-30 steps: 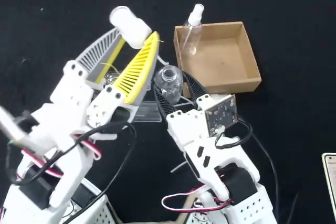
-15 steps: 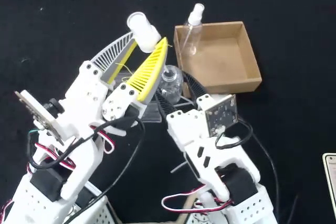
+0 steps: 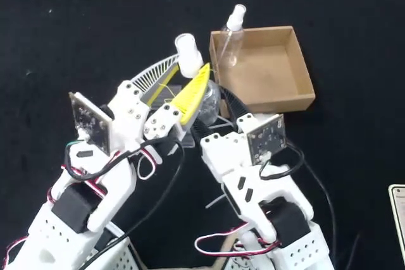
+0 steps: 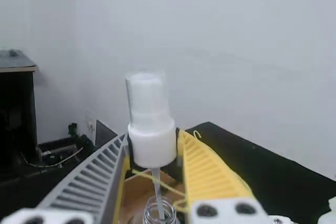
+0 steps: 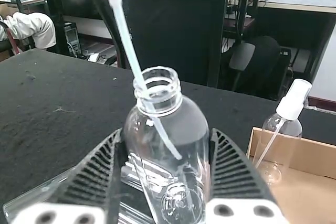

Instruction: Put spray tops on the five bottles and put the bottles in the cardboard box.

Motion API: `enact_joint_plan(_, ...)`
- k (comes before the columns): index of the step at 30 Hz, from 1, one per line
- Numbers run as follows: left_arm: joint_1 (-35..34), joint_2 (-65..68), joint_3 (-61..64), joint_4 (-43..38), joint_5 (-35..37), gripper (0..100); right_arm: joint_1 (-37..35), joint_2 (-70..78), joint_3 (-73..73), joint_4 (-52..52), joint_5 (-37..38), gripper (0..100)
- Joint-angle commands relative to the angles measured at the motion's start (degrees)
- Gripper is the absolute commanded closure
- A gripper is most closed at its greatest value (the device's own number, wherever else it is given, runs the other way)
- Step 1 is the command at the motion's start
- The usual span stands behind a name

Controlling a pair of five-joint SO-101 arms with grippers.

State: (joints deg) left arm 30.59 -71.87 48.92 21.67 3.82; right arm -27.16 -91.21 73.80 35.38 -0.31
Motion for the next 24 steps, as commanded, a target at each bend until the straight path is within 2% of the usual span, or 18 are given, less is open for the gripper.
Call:
enact_joint_plan(1,0.75,-0.18,-0.4,2.73,-0.18,92,-0.35,-0.66,-0.4,-1.14,-0.62,89.2)
enact_joint_plan(3,0.66,-0.26,-0.4,3.08,-0.18,91,-0.35,-0.66,-0.4,-1.14,-0.62,89.2)
enact_joint_plan(8,0.66,-0.35,-0.92,3.25,0.0,80,-0.35,-0.66,-0.31,-1.14,-0.62,89.2)
enact_joint_plan(22,0.04,-0.53,-6.55,3.43,-0.09,82,-0.35,-0.66,0.13,-1.14,-0.62,89.2)
enact_joint_plan(24,-1.71,-0.53,-7.16,5.54,-0.09,82,-0.26,-0.66,0.13,-1.14,-0.62,89.2)
